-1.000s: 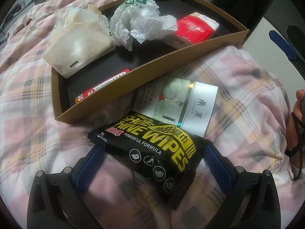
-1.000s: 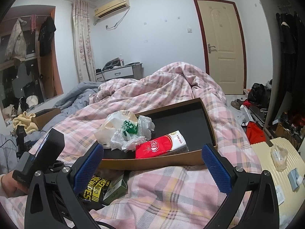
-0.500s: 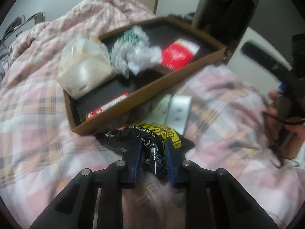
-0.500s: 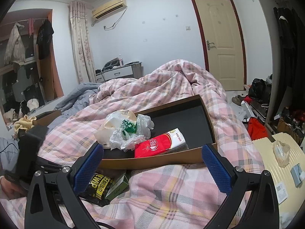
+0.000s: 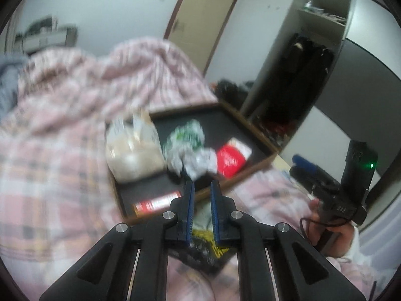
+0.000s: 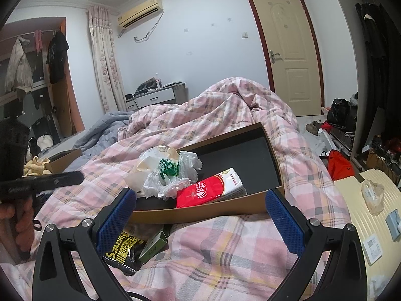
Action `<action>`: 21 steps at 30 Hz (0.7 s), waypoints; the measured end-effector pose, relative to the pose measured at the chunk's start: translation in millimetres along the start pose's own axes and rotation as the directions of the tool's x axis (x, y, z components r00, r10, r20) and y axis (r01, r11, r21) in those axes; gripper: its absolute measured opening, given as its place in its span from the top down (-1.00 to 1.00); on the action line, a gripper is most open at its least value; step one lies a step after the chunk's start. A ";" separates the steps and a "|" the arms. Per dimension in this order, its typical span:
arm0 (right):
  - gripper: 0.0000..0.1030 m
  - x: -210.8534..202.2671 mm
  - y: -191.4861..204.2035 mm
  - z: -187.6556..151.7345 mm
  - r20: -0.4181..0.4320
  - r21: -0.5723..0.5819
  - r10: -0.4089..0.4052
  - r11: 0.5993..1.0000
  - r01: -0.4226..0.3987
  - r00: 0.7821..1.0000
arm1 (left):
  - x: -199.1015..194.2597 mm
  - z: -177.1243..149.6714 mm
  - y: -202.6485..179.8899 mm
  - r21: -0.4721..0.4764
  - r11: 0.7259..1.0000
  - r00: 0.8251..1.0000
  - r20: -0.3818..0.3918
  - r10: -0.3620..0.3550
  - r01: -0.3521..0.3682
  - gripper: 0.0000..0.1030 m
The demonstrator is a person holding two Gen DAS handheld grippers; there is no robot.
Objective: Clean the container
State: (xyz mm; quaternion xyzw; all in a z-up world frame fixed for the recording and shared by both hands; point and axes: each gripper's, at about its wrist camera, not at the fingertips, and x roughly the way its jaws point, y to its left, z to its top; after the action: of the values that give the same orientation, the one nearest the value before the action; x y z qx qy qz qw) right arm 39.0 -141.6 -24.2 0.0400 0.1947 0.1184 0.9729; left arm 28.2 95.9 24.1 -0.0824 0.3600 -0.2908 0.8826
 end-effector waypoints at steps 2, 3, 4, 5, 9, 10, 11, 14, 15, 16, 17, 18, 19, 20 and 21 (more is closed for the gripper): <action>-0.99 0.1 -0.1 0.0 -0.001 0.001 0.001 1.000 -0.001 1.000 | 8.3 -10.1 -4.4 0.049 0.999 0.998 -0.052 0.023 -0.021 0.83; -0.99 0.4 0.2 -0.3 -0.002 0.002 0.002 1.000 -0.002 1.000 | 12.9 -15.8 -9.1 0.087 0.995 0.995 -0.078 0.061 -0.054 0.83; -0.99 0.7 0.4 -0.5 -0.003 0.003 0.003 1.000 -0.003 1.000 | 19.1 -19.8 -14.9 0.123 0.989 0.990 -0.104 0.094 -0.081 0.83; -0.99 0.9 0.4 -0.1 -0.004 0.004 0.003 1.000 -0.003 1.000 | 25.0 -22.4 -20.1 0.144 0.985 0.986 -0.125 0.109 -0.090 0.83; -0.99 2.0 0.4 -0.3 -0.011 0.005 -0.002 1.000 0.002 1.000 | 43.7 -34.2 -35.2 0.192 0.978 0.971 -0.205 0.123 -0.083 0.83; -0.99 2.2 0.4 -0.5 -0.012 0.007 -0.003 1.000 0.003 1.000 | 47.2 -37.1 -37.5 0.203 0.975 0.967 -0.218 0.134 -0.089 0.83; -0.99 2.3 -0.1 -0.5 -0.014 0.009 -0.003 1.000 0.003 1.000 | 50.3 -39.9 -39.2 0.215 0.971 0.963 -0.225 0.151 -0.103 0.83; -0.99 4.4 -1.5 -0.7 -0.030 0.011 -0.020 1.000 0.021 0.999 | 56.2 -44.4 -42.3 0.252 0.953 0.947 -0.223 0.229 -0.171 0.82; -0.99 6.3 -0.3 -1.0 -0.042 0.004 -0.031 0.999 0.032 0.999 | 56.4 -44.8 -41.7 0.247 0.953 0.947 -0.224 0.230 -0.173 0.82; -0.99 8.3 1.0 -1.4 -0.056 -0.004 -0.040 0.999 0.040 0.998 | 56.5 -44.7 -41.3 0.241 0.954 0.946 -0.225 0.233 -0.177 0.80; -0.99 12.4 4.3 -2.4 -0.085 -0.021 -0.058 0.998 0.056 0.995 | 56.9 -44.9 -41.2 0.239 0.952 0.943 -0.225 0.247 -0.193 0.65; -0.99 15.6 6.7 -3.9 -0.107 -0.039 -0.078 0.996 0.075 0.991 | 57.4 -45.4 -41.2 0.243 0.946 0.937 -0.224 0.269 -0.214 0.50; -0.99 19.0 9.3 -5.1 -0.130 -0.058 -0.107 0.993 0.100 0.986 | 57.9 -46.0 -41.0 0.247 0.940 0.931 -0.223 0.290 -0.234 0.01; -0.99 22.7 12.4 -6.8 -0.156 -0.083 -0.146 0.988 0.134 0.977 | 58.5 -46.8 -41.0 0.250 0.935 0.925 -0.223 0.307 -0.250 -0.52; -0.99 27.3 16.4 -8.9 -0.183 -0.116 -0.190 0.978 0.171 0.964 | 57.4 -48.3 -40.8 0.245 0.936 0.925 -0.221 0.310 -0.254 -0.59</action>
State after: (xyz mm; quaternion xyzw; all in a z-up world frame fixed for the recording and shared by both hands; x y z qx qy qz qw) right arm 56.5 -118.7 -40.5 -0.0380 0.2849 0.0419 0.9569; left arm 9.5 32.7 -30.2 0.1033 0.4462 -0.2050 0.8650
